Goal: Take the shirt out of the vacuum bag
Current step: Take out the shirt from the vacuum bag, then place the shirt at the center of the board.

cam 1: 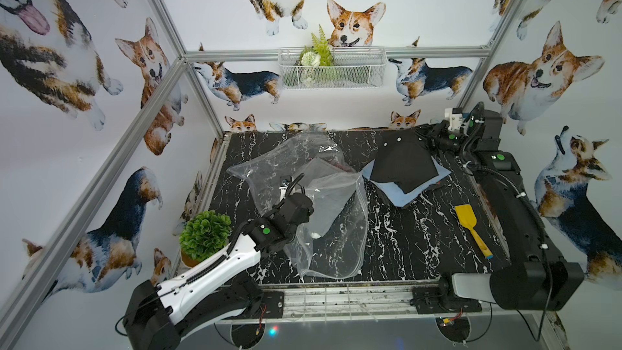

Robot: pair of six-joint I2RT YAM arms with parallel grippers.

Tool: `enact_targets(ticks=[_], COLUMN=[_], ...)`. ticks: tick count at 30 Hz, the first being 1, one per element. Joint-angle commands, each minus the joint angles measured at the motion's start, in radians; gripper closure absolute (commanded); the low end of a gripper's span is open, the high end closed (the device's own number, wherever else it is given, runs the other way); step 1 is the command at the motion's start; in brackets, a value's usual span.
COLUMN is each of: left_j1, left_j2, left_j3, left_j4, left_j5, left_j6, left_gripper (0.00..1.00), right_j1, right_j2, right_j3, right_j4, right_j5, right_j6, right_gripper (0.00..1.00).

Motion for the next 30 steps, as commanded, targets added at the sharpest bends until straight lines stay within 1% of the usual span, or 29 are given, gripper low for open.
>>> enact_targets(ticks=[1,3,5,8,11,13,15,21,24,27,28,29,30], left_j1=[0.002,0.002,0.002,0.001,0.002,0.002,0.002,0.002,0.002,0.002,0.002,0.002,0.003], left_j2=[-0.016,-0.024,-0.03,-0.038,-0.041,-0.038,-0.033,-0.022,-0.016,-0.015,-0.016,-0.016,-0.016], left_j3=[-0.008,-0.011,-0.016,-0.025,-0.031,-0.034,-0.032,-0.024,-0.019,-0.022,-0.025,-0.025,-0.027], left_j4=[-0.033,-0.04,-0.045,-0.046,-0.044,-0.043,-0.041,-0.032,-0.031,-0.029,-0.027,-0.023,-0.023], left_j5=[-0.023,-0.027,-0.03,-0.03,-0.027,-0.027,-0.026,-0.018,-0.014,-0.009,-0.007,-0.005,-0.004], left_j6=[-0.022,-0.022,-0.019,-0.02,-0.022,-0.021,-0.02,-0.017,-0.016,-0.017,-0.019,-0.02,-0.023], left_gripper=[1.0,1.0,1.0,1.0,1.0,1.0,1.0,1.0,1.0,1.0,1.0,1.0,1.0], right_j1=[-0.007,-0.008,-0.01,-0.035,-0.064,-0.069,-0.069,-0.069,-0.069,-0.071,-0.073,-0.076,-0.079], right_j2=[0.064,0.117,0.153,0.174,0.185,0.185,0.185,0.177,0.166,0.145,0.137,0.131,0.123], right_j3=[0.105,0.179,0.2,0.088,-0.118,-0.222,-0.289,-0.445,-0.462,-0.459,-0.458,-0.456,-0.457], right_j4=[0.047,0.022,0.009,0.116,0.303,0.371,0.384,0.475,0.434,0.352,0.332,0.319,0.313], right_j5=[-0.005,-0.006,0.014,0.021,0.014,0.041,0.081,0.105,0.13,0.188,0.204,0.215,0.224], right_j6=[-0.007,-0.036,-0.074,-0.066,-0.01,-0.015,-0.044,-0.039,-0.089,-0.159,-0.174,-0.184,-0.187], right_gripper=[1.0,1.0,1.0,1.0,1.0,1.0,1.0,1.0,1.0,1.0,0.95,0.87,0.74])
